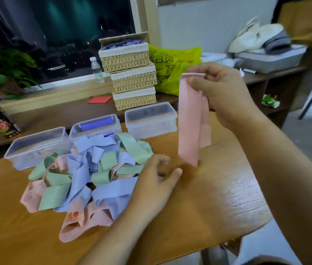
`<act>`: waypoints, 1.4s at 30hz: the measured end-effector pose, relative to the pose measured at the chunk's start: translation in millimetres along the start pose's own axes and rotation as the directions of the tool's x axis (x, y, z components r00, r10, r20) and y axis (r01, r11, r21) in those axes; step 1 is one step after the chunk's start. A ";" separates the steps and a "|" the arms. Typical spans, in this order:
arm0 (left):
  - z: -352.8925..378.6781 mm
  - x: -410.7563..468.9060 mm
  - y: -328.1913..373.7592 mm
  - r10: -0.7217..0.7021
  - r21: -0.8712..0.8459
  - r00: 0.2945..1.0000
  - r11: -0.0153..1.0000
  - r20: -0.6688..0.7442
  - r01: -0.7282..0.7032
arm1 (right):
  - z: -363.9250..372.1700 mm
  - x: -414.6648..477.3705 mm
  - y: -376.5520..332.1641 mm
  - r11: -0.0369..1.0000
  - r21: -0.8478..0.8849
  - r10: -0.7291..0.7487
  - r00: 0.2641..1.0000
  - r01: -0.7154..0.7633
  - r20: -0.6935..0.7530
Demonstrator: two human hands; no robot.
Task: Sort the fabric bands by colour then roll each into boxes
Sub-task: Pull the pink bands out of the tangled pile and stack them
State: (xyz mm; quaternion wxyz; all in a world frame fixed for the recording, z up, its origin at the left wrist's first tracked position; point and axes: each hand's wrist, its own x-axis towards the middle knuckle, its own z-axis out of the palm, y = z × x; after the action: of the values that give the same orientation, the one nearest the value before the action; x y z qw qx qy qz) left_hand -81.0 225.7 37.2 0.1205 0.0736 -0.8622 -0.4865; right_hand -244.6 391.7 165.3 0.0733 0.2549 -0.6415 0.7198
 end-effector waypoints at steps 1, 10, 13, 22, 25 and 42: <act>-3.1 6.2 6.7 0.017 -0.013 1.000 1.000 -0.015 -0.017 | 1.9 -2.2 -9.5 1.000 0.005 0.004 1.000 -0.004 0.008; -27.4 39.6 73.8 0.214 -0.415 0.971 0.897 0.107 -0.152 | 13.1 -15.2 -59.6 0.998 0.054 0.033 0.993 -0.039 0.114; -12.3 32.4 55.3 0.107 -0.417 0.982 0.908 0.157 -0.032 | 9.0 -6.8 -37.2 0.995 0.020 0.093 0.992 -0.095 0.081; 69.5 42.0 1.2 -0.264 -0.315 0.936 0.890 0.234 0.330 | -25.9 17.7 106.1 0.909 -0.152 0.373 0.921 -0.387 -0.112; 79.3 60.3 6.0 -0.245 -0.364 0.931 0.869 0.272 0.335 | -38.5 32.2 127.0 0.913 -0.151 0.355 0.920 -0.379 -0.164; 83.1 66.2 -46.7 -0.014 -0.016 0.986 1.000 -0.165 0.012 | -70.0 38.1 233.4 0.748 -0.586 0.210 0.949 -0.311 -0.235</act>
State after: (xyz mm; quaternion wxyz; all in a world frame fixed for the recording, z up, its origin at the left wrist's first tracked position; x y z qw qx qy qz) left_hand -167.3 253.7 -35.1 0.1888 0.1182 -0.8451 -0.4859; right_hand -397.4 411.8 -27.3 0.1001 0.0684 -0.8625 0.4914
